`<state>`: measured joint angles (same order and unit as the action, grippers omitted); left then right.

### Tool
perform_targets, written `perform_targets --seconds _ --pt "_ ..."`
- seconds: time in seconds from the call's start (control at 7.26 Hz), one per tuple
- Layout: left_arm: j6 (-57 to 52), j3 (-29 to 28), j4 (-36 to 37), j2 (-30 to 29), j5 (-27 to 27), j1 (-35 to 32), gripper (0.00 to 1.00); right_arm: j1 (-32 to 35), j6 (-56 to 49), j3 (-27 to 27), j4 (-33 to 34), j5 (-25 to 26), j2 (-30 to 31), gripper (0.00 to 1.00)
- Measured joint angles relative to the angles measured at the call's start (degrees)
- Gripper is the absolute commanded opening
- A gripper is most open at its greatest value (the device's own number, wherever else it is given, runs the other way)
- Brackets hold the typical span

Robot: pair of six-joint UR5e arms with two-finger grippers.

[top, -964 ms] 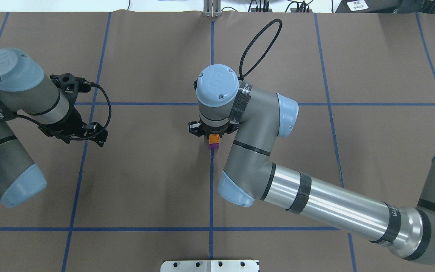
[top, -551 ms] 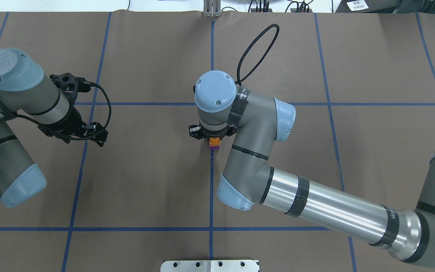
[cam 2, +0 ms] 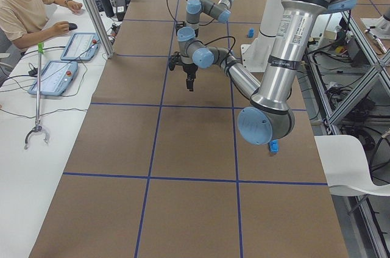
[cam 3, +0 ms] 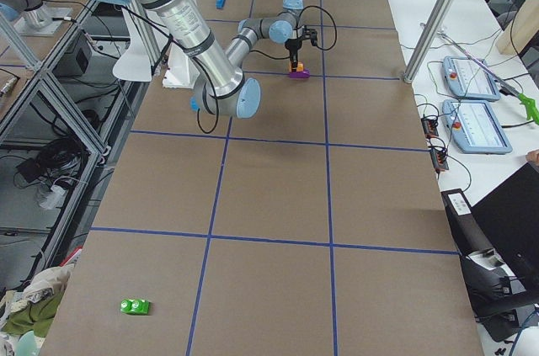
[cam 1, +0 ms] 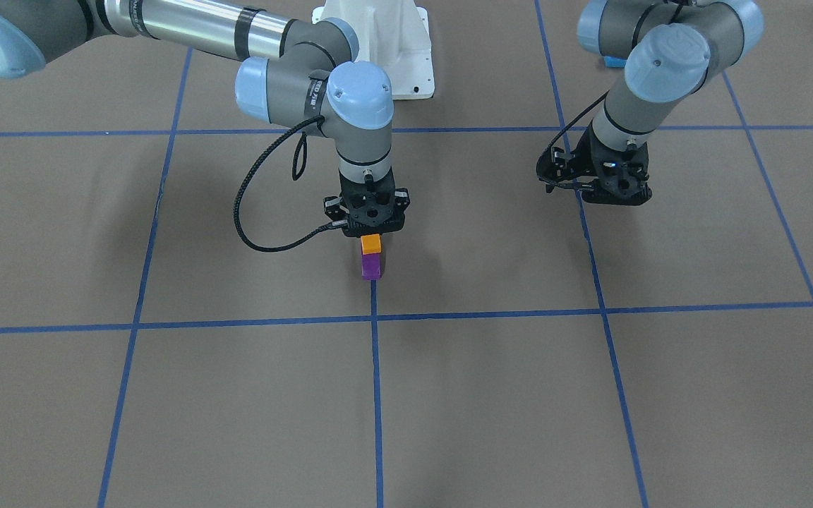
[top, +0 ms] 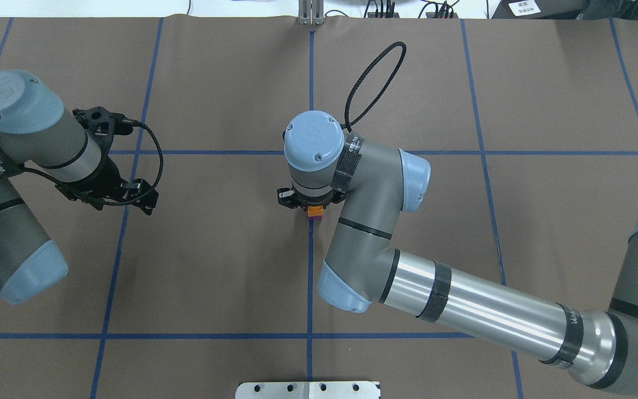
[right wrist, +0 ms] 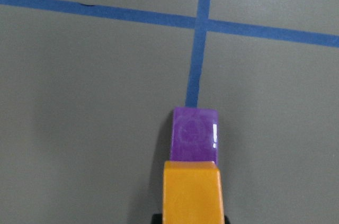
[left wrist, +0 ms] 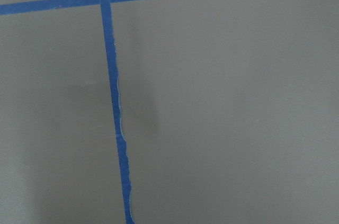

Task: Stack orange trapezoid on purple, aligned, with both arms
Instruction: 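Lower the orange block onto the purple block, aligning their edges, then open the right gripper and lift it off the orange block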

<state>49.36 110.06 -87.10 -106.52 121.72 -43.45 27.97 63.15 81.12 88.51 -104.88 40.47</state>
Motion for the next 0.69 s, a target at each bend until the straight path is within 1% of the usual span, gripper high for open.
perform_targets --seconds 0.55,0.69 --pt "0.2 0.3 0.1 0.0 0.0 -0.1 1.0 0.7 0.9 0.7 0.3 0.3 -0.4 1.0" --pt "0.2 0.4 0.1 0.0 0.0 -0.1 1.0 1.0 0.9 2.2 1.4 0.1 -0.3 1.0"
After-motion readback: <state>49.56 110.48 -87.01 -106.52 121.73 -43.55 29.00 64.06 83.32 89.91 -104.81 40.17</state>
